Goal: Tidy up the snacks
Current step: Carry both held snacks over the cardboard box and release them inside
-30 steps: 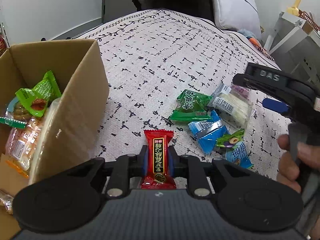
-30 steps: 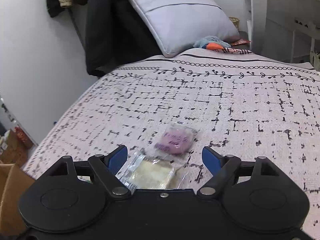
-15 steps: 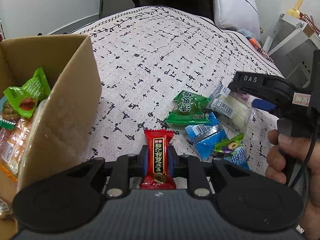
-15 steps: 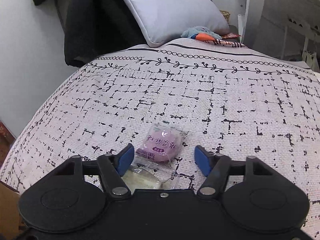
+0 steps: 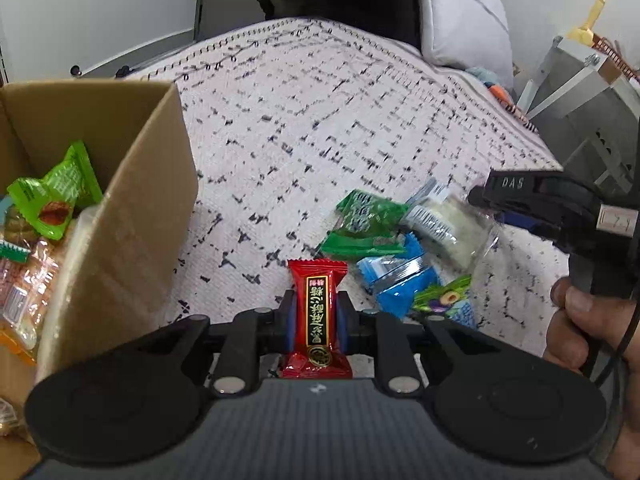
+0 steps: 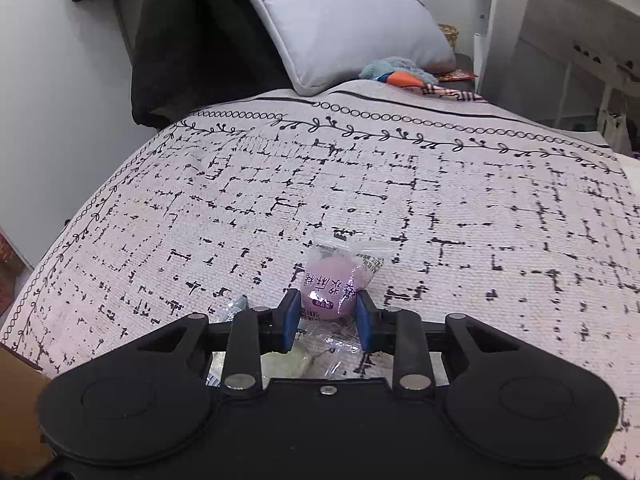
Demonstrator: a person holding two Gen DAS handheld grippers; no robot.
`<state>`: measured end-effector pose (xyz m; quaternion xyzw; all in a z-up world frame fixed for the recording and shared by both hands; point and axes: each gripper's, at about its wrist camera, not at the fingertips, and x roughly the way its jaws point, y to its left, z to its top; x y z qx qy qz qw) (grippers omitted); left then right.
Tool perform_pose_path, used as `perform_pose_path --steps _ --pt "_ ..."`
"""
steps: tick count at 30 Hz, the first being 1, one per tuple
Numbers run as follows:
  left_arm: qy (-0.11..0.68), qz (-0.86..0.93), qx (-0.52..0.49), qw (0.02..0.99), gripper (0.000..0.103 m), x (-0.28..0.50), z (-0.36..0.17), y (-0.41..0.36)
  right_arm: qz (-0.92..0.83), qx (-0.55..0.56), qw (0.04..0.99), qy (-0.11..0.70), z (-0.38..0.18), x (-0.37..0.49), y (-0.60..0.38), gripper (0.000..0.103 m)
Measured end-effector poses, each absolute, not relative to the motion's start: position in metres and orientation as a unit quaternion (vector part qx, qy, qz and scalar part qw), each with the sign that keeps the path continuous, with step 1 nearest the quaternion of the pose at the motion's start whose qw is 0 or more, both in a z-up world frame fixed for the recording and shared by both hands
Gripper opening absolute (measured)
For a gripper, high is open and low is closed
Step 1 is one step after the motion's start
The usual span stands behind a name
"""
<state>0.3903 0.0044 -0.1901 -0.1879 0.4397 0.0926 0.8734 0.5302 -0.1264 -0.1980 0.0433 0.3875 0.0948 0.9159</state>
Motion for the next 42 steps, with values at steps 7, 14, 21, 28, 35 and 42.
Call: perform_pose_path --steps 7,14,21,28,35,42 --pt "0.401 0.076 -0.193 0.892 0.019 0.379 -0.16 0.008 0.099 0.025 0.921 0.376 -0.18 0.502 -0.133 0.028" --pt "0.378 0.069 -0.2 0.901 0.019 0.361 -0.138 0.012 0.08 0.031 0.927 0.364 -0.153 0.479 -0.144 0.028" --pt "0.349 0.072 -0.216 0.909 0.019 0.338 -0.113 0.025 0.073 0.053 0.93 0.357 -0.127 0.443 -0.15 0.028" --pt "0.328 0.074 -0.231 0.913 0.019 0.316 -0.095 0.038 0.077 0.053 0.933 0.348 -0.106 0.412 -0.14 0.028" --pt "0.317 0.076 -0.234 0.916 0.019 0.298 -0.087 0.049 0.092 0.054 0.934 0.341 -0.09 0.38 -0.123 0.028" --pt "0.306 0.089 -0.268 0.909 0.019 0.283 -0.079 0.079 0.108 0.042 0.936 0.333 -0.071 0.36 -0.092 0.028"
